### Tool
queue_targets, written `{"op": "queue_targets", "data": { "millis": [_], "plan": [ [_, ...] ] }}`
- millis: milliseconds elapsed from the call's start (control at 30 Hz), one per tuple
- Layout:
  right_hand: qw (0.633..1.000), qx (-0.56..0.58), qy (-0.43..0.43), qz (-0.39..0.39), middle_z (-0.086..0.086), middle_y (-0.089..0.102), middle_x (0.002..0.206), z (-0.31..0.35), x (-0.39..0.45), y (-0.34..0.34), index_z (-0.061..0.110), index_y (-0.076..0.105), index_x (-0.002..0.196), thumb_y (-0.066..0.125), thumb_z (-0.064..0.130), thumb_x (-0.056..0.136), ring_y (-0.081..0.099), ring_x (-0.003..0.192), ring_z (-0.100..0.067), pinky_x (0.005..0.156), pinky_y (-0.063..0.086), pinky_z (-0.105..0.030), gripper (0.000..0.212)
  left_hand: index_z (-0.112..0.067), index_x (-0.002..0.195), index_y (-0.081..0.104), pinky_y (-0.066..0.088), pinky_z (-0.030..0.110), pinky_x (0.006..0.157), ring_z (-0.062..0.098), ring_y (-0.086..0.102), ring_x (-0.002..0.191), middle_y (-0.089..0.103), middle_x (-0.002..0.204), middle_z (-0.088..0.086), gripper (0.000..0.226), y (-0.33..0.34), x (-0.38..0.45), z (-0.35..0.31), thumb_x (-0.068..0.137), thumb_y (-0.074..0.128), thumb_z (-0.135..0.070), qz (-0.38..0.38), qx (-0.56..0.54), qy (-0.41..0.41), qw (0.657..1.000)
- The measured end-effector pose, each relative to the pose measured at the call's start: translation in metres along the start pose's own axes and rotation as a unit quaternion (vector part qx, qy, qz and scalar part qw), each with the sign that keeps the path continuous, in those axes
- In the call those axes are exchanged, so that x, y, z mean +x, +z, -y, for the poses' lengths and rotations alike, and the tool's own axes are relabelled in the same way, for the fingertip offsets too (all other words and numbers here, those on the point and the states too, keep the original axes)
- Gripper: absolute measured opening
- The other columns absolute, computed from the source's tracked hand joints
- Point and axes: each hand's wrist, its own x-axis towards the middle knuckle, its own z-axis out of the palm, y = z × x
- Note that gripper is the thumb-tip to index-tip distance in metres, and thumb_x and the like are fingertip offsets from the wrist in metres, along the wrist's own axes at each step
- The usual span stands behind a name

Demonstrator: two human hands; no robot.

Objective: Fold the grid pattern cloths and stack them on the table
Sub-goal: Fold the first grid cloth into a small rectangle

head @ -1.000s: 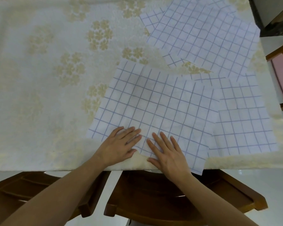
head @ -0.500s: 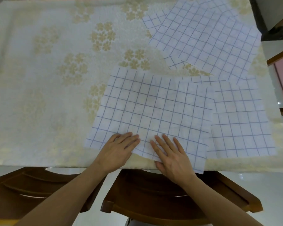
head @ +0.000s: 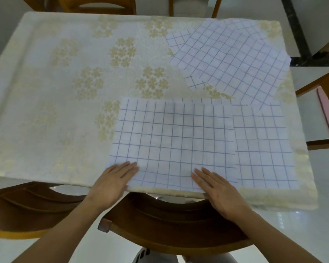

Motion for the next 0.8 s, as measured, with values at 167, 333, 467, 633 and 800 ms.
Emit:
{"op": "queue_targets", "data": {
  "millis": [167, 333, 467, 633, 800],
  "plan": [
    [1.0, 0.012, -0.01, 0.002, -0.001, 0.046, 0.152, -0.02, -0.014, -0.011, 0.021, 0.042, 0.149, 0.077, 0.013, 0.076, 0.043, 0.138, -0.019, 0.107, 0.045, -0.041, 0.081, -0.021, 0.146, 0.046, 0.038, 0.04, 0.108, 0.019, 0.049, 0.135, 0.051, 0.147, 0.001, 0.086, -0.01, -0.012, -0.016, 0.07, 0.081, -0.004, -0.016, 0.014, -0.039, 0.999],
    [0.999, 0.033, -0.007, 0.002, 0.003, 0.043, 0.153, -0.033, -0.034, -0.032, 0.025, 0.039, 0.151, 0.079, 0.016, 0.08, 0.042, 0.138, -0.017, 0.099, 0.05, -0.035, 0.082, -0.03, 0.156, 0.02, 0.011, 0.031, 0.119, 0.012, 0.02, 0.149, 0.019, 0.16, -0.01, 0.07, -0.031, -0.025, -0.035, 0.096, 0.052, -0.013, -0.024, -0.008, -0.063, 0.998],
    [0.999, 0.044, 0.002, 0.007, 0.006, 0.043, 0.152, -0.037, -0.048, -0.049, 0.026, 0.039, 0.149, 0.084, 0.019, 0.076, 0.047, 0.134, -0.015, 0.09, 0.055, -0.031, 0.086, -0.03, 0.153, 0.033, 0.029, 0.038, 0.117, 0.015, 0.036, 0.143, 0.037, 0.156, -0.005, 0.073, -0.048, -0.047, -0.052, 0.088, 0.065, -0.016, -0.021, -0.001, -0.086, 0.996],
    [0.993, 0.078, -0.036, 0.084, 0.026, 0.0, 0.158, -0.035, -0.059, -0.075, 0.049, 0.003, 0.152, 0.046, 0.026, 0.105, 0.016, 0.147, 0.0, 0.115, 0.033, -0.028, 0.068, -0.037, 0.155, 0.023, 0.021, 0.035, 0.118, 0.013, 0.03, 0.146, 0.027, 0.16, -0.012, 0.067, -0.061, -0.065, -0.079, 0.097, 0.055, -0.023, 0.006, -0.033, -0.104, 0.994],
    [0.983, 0.092, 0.011, 0.156, 0.026, 0.007, 0.161, -0.045, -0.029, -0.099, 0.051, 0.009, 0.153, 0.029, 0.036, 0.108, 0.02, 0.149, -0.005, 0.119, 0.024, -0.029, 0.051, -0.038, 0.155, 0.022, 0.025, 0.034, 0.121, 0.013, 0.029, 0.146, 0.025, 0.161, -0.012, 0.055, -0.072, -0.039, -0.063, 0.104, 0.042, -0.028, 0.049, -0.051, -0.107, 0.992]
  ]
}}
